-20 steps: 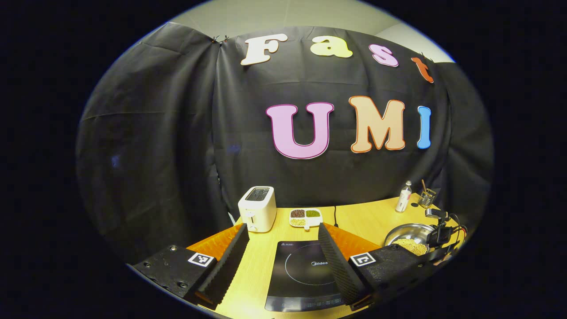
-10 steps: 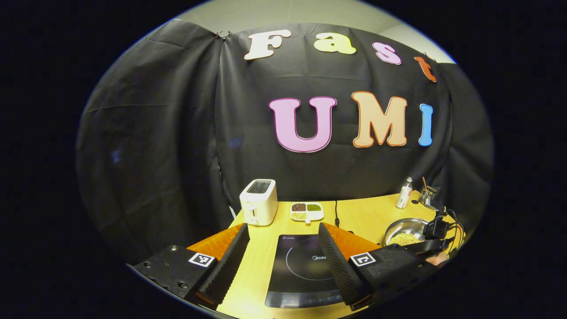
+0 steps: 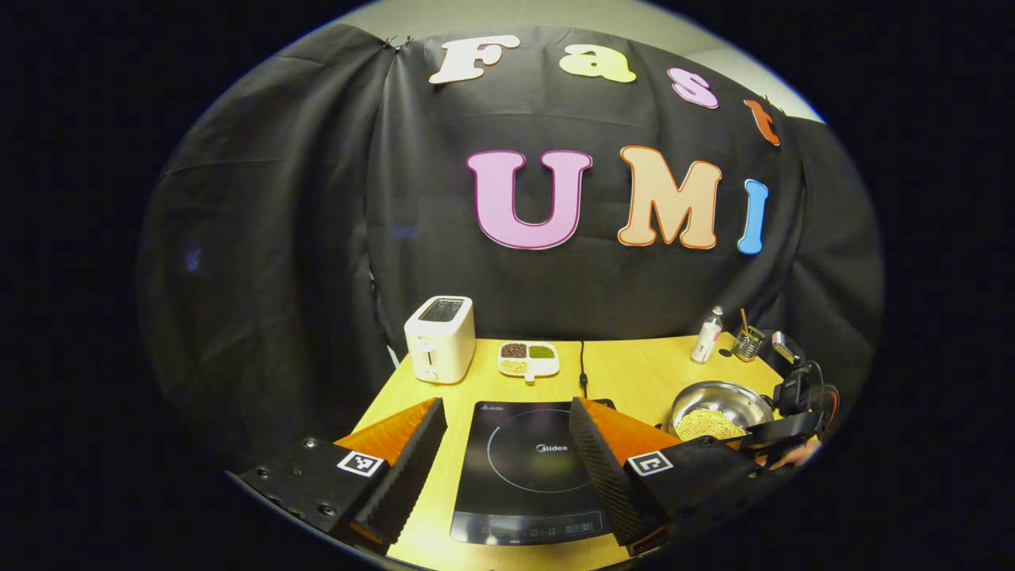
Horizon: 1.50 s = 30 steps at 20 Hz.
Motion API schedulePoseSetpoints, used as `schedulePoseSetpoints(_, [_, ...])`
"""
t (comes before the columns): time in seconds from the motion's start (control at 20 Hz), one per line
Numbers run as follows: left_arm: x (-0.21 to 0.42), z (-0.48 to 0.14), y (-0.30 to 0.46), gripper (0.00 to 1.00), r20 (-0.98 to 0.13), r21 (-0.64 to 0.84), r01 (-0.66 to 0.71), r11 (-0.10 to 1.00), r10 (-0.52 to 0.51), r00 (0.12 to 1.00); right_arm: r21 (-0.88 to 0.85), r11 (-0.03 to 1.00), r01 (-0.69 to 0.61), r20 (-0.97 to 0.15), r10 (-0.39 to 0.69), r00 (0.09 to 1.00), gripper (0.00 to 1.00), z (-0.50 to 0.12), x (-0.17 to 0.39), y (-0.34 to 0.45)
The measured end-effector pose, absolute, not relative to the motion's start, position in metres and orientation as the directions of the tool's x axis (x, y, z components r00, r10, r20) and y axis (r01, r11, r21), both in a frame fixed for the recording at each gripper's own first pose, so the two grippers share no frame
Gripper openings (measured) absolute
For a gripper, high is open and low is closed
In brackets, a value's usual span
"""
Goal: First push the handle of the pot to place it horizontally, then grasp the pot with both hands and set it on the induction cooktop.
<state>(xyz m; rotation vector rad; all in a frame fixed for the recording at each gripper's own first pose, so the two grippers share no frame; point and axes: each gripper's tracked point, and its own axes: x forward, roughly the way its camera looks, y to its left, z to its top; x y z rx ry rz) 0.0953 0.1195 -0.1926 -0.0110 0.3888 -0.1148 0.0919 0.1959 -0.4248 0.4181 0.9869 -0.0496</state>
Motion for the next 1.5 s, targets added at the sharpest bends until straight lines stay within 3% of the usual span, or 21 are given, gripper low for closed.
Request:
schedulePoseSetpoints(0.2, [0.096,-0.206,0.097,0.96,-0.412,-0.058,0.172,0.983,-0.181,0.893,0.295,0.918,0.265,-0.823,0.103,0.559,1.0,-0.409,0.072,0.156])
schedulePoseSetpoints(0.3, [0.097,-0.214,0.084,0.96,-0.435,-0.068,0.205,0.976,-0.214,0.875,0.296,0.91,0.291,-0.82,0.086,0.567,1.0,-0.399,0.063,0.137])
schedulePoseSetpoints(0.35, [0.097,-0.217,0.077,0.96,-0.445,-0.071,0.223,0.972,-0.231,0.865,0.295,0.905,0.306,-0.813,0.069,0.578,0.94,-0.393,0.06,0.126])
schedulePoseSetpoints(0.5, [0.099,-0.23,0.055,0.96,-0.484,-0.067,0.269,0.961,-0.267,0.833,0.26,0.906,0.334,-0.806,0.013,0.592,0.94,-0.38,0.053,0.089])
schedulePoseSetpoints(0.55, [0.1,-0.232,0.047,0.96,-0.495,-0.071,0.279,0.958,-0.277,0.823,0.247,0.909,0.335,-0.805,0.0,0.594,1.0,-0.376,0.052,0.079])
schedulePoseSetpoints(0.6, [0.101,-0.237,0.035,0.96,-0.507,-0.081,0.292,0.953,-0.292,0.811,0.236,0.912,0.335,-0.804,-0.01,0.595,0.94,-0.373,0.053,0.068])
schedulePoseSetpoints(0.7, [0.101,-0.245,0.01,0.97,-0.533,-0.111,0.312,0.944,-0.321,0.783,0.228,0.915,0.332,-0.801,-0.017,0.598,1.0,-0.367,0.06,0.052])
schedulePoseSetpoints(0.9, [0.1,-0.26,-0.04,0.97,-0.59,-0.127,0.343,0.931,-0.349,0.728,0.21,0.931,0.298,-0.796,-0.014,0.605,0.94,-0.36,0.084,0.016])
schedulePoseSetpoints(1.0, [0.104,-0.27,-0.063,0.97,-0.617,-0.119,0.356,0.927,-0.35,0.705,0.195,0.944,0.267,-0.802,-0.004,0.597,0.94,-0.359,0.097,-0.004])
schedulePoseSetpoints(1.05, [0.104,-0.274,-0.073,0.97,-0.632,-0.116,0.362,0.925,-0.35,0.692,0.185,0.95,0.25,-0.806,0.001,0.592,1.0,-0.36,0.106,-0.014])
schedulePoseSetpoints(1.15, [0.101,-0.288,-0.09,0.97,-0.664,-0.12,0.365,0.923,-0.348,0.661,0.169,0.963,0.21,-0.814,0.016,0.581,1.0,-0.364,0.125,-0.032])
schedulePoseSetpoints(1.2, [0.1,-0.294,-0.095,0.97,-0.685,-0.126,0.359,0.925,-0.343,0.643,0.161,0.969,0.189,-0.82,0.024,0.572,0.94,-0.366,0.134,-0.042])
schedulePoseSetpoints(1.3, [0.102,-0.307,-0.105,1.0,-0.719,-0.128,0.339,0.932,-0.323,0.615,0.149,0.976,0.158,-0.835,0.039,0.549,0.94,-0.375,0.153,-0.06])
schedulePoseSetpoints(1.35, [0.104,-0.314,-0.109,0.98,-0.737,-0.124,0.332,0.935,-0.311,0.6,0.154,0.977,0.149,-0.843,0.051,0.535,1.0,-0.38,0.16,-0.066])
schedulePoseSetpoints(1.4, [0.106,-0.322,-0.11,0.98,-0.754,-0.115,0.323,0.939,-0.294,0.587,0.162,0.977,0.142,-0.85,0.065,0.522,0.94,-0.385,0.169,-0.07])
schedulePoseSetpoints(1.5, [0.114,-0.34,-0.115,0.98,-0.788,-0.117,0.305,0.945,-0.275,0.551,0.177,0.976,0.128,-0.863,0.092,0.496,0.94,-0.398,0.184,-0.076])
